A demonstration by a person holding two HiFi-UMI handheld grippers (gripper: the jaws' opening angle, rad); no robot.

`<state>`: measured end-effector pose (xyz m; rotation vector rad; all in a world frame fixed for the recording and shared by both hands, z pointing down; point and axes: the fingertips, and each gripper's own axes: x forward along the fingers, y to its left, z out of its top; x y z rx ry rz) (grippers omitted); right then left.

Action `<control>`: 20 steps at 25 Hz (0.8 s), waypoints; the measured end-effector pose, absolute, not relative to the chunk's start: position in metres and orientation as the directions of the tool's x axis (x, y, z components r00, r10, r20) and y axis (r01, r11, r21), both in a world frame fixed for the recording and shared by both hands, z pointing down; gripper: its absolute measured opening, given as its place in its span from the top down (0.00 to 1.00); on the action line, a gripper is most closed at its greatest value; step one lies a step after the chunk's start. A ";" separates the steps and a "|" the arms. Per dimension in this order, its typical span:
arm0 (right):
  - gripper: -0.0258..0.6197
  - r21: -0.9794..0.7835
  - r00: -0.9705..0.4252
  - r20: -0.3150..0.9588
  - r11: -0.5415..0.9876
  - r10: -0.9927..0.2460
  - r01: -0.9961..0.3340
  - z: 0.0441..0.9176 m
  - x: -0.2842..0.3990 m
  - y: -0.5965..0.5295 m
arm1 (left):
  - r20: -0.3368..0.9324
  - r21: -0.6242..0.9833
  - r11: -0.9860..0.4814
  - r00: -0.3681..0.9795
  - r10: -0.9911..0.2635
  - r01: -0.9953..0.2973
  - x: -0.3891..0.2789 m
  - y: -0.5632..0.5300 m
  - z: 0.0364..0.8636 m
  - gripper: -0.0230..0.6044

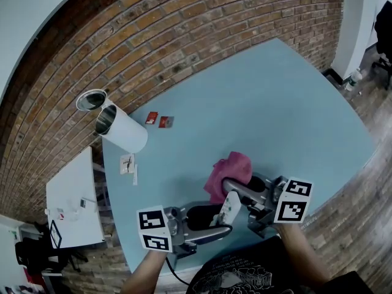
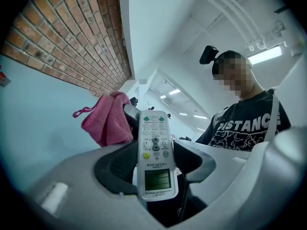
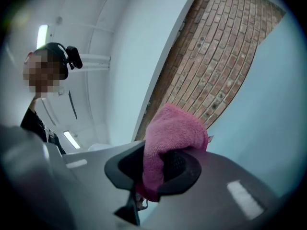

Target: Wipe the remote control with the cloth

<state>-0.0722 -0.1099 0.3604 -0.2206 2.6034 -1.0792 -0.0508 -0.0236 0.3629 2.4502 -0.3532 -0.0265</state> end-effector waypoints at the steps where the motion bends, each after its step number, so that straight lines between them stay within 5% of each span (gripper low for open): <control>1: 0.86 -0.718 -0.937 -0.235 0.696 -0.259 -0.013 0.360 -0.072 -0.111 | 0.068 0.617 -0.750 0.965 -0.253 -0.240 -0.050 -0.023 0.363 0.59; 20: 0.86 -0.739 -0.888 -0.265 0.671 -0.377 -0.064 0.348 -0.048 -0.132 | -0.009 0.692 -0.699 0.966 -0.258 -0.180 -0.053 -0.019 0.373 0.59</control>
